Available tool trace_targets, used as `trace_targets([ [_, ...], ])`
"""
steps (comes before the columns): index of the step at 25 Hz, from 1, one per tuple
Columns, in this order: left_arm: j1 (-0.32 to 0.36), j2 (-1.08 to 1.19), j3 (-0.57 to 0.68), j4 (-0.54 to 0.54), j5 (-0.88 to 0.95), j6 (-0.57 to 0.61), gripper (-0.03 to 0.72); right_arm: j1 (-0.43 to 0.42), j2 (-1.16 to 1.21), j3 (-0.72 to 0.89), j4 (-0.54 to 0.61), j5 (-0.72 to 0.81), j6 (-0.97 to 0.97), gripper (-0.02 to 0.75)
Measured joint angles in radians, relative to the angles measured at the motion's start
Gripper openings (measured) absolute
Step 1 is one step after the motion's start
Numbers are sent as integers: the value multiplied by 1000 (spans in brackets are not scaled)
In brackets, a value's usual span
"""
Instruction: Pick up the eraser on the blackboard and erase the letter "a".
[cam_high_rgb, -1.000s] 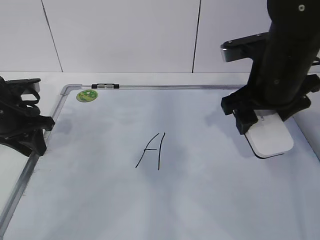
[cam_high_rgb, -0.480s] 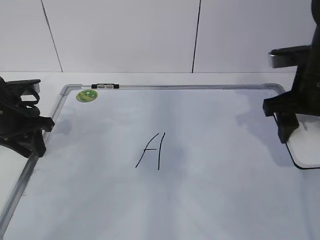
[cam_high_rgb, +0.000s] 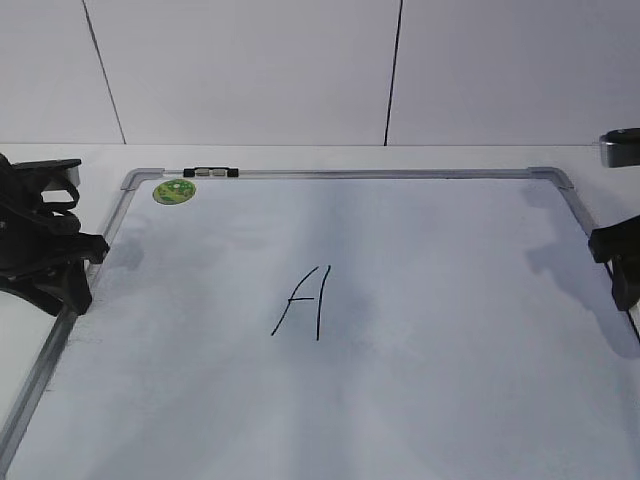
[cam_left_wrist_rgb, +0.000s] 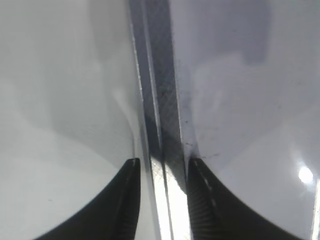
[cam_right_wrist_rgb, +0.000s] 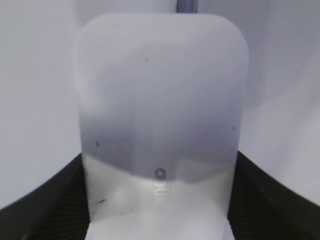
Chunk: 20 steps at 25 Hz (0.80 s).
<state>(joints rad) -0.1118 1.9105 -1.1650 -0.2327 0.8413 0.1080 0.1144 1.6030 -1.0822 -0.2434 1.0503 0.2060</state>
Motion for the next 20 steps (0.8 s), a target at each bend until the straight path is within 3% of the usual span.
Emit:
trace_targets([
  [20, 0, 0, 0, 0, 2, 0, 240, -13, 154, -44, -2, -106, -73, 553],
])
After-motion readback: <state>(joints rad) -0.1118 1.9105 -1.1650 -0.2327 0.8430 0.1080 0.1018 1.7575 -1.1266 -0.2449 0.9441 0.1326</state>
